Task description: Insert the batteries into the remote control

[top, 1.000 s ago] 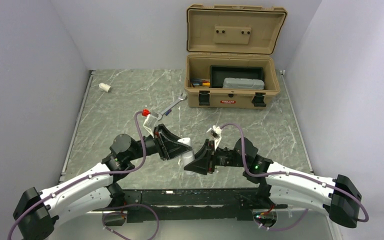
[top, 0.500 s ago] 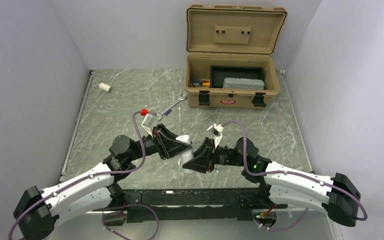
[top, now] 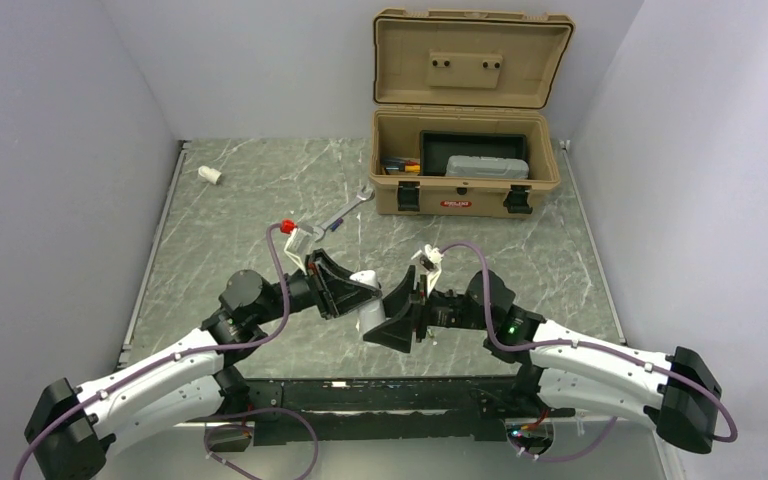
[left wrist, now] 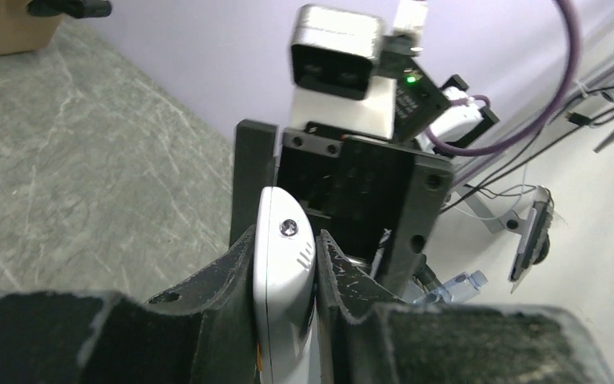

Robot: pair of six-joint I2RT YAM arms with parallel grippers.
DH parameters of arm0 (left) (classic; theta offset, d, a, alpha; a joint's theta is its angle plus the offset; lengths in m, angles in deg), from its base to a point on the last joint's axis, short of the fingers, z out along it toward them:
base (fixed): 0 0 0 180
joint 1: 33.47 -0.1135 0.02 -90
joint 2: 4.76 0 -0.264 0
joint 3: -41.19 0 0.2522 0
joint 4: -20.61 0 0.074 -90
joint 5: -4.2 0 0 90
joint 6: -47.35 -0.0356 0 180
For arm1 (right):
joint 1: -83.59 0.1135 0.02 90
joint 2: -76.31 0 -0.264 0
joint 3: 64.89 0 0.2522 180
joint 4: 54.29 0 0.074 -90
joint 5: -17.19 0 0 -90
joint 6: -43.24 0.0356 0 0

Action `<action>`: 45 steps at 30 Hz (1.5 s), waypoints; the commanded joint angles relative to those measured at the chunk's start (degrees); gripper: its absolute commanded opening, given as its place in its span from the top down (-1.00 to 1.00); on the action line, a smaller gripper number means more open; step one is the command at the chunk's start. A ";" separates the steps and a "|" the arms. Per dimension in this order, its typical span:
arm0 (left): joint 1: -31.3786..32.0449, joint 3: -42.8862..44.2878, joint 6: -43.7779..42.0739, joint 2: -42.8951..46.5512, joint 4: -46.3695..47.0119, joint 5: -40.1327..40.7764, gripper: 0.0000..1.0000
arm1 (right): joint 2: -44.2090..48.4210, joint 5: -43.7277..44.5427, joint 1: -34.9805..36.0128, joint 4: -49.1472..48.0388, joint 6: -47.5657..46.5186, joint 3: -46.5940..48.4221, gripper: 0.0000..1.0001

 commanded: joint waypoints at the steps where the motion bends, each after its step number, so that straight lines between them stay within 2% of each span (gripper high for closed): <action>1: 0.09 1.12 0.27 1.53 -4.81 4.34 1.00 | 2.65 3.32 -0.10 6.05 -7.07 4.34 -0.47; 5: 0.01 0.93 2.33 2.10 -9.26 7.07 1.00 | 5.09 7.39 -0.10 14.12 -14.24 7.03 -0.53; 9: 0.04 -0.75 6.65 3.30 -11.03 10.05 1.00 | 7.77 11.42 -0.16 19.75 -20.36 9.08 -0.50; 16: 0.05 -4.18 11.14 5.63 -9.84 11.73 1.00 | 13.75 8.94 -0.09 16.89 -28.50 3.32 -0.36; 19: 0.02 -4.27 10.09 5.57 -8.21 10.55 1.00 | 13.32 8.34 -0.08 14.17 -23.69 1.80 -0.36; 24: 0.03 -6.73 9.94 3.98 1.27 7.02 1.00 | 9.88 8.11 -0.15 5.80 -12.19 -1.51 -0.58; 27: 0.04 -7.64 10.17 2.77 6.94 5.28 1.00 | 7.73 8.70 -0.10 1.98 -7.57 -2.98 -0.63; 34: 0.02 -7.07 9.19 2.77 7.46 4.34 1.00 | 3.82 5.42 -0.11 -3.15 -2.75 -3.81 -0.62; 45: 0.00 -7.96 9.02 3.71 9.15 5.84 1.00 | -0.63 1.52 -0.14 -9.68 1.25 -4.88 -0.46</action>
